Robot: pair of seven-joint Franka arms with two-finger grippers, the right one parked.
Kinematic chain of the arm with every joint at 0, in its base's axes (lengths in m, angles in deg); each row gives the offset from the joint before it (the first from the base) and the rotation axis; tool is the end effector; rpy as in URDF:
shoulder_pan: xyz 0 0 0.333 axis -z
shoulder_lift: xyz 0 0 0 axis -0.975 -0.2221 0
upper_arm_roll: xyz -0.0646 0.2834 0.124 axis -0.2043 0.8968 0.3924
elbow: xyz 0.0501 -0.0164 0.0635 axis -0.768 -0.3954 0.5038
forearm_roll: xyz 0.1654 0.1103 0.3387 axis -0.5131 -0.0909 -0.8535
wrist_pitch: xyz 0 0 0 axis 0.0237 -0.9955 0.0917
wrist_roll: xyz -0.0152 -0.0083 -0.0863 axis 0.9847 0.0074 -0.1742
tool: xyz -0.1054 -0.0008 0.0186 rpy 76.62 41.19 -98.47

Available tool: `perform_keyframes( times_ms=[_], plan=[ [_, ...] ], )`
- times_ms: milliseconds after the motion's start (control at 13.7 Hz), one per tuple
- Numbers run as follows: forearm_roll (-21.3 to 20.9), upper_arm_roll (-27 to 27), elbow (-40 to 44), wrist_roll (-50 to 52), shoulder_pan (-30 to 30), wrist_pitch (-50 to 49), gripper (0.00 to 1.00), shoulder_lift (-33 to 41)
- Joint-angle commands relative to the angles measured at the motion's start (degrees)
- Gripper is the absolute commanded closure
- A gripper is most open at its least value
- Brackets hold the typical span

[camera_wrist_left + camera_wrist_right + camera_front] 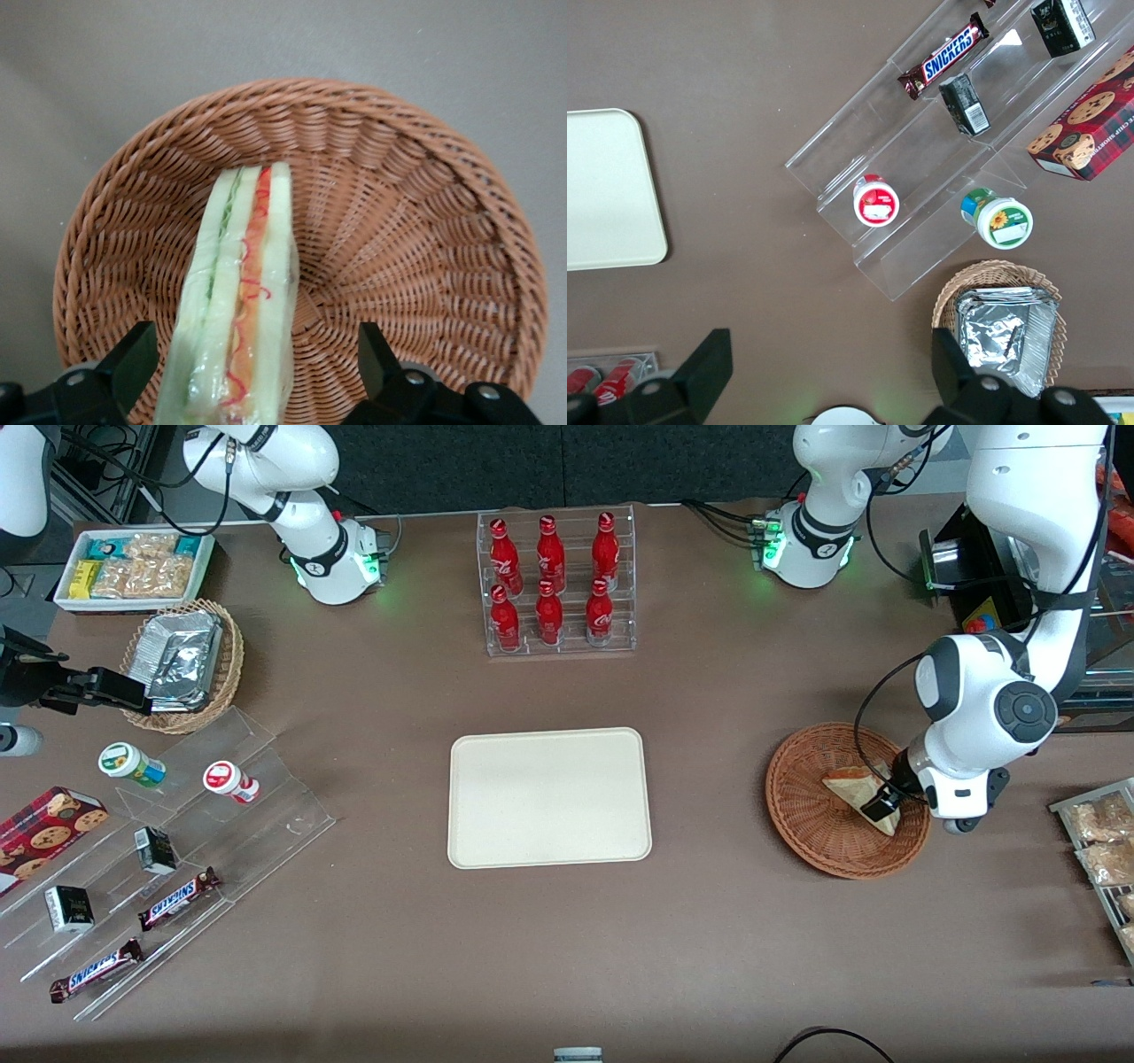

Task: Place sandwich from basket to tray
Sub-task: 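Close the left gripper on the sandwich and lift it from the basket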

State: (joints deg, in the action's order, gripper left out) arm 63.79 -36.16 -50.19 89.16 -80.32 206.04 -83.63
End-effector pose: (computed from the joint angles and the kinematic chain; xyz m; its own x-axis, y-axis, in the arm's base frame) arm 0.5698 0.0025 0.2679 0.6963 0.7175 -0.0213 0.7171 -0.6966 -0.0223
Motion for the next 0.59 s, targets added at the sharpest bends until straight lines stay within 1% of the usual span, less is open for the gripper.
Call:
perform_keyframes(
  times_ms=[0, 293, 366, 512],
  plan=[
    [-1.4, 0.0, -3.6, 1.8, 0.2, 1.0, 0.00, 2.7],
    [-1.4, 0.0, -4.1, 2.6, 0.2, 1.0, 0.00, 2.3],
    [-1.4, 0.0, -4.1, 2.6, 0.2, 1.0, 0.02, 2.2],
    [-1.4, 0.0, -4.2, 3.1, 0.2, 0.9, 0.19, 2.2]
  ],
)
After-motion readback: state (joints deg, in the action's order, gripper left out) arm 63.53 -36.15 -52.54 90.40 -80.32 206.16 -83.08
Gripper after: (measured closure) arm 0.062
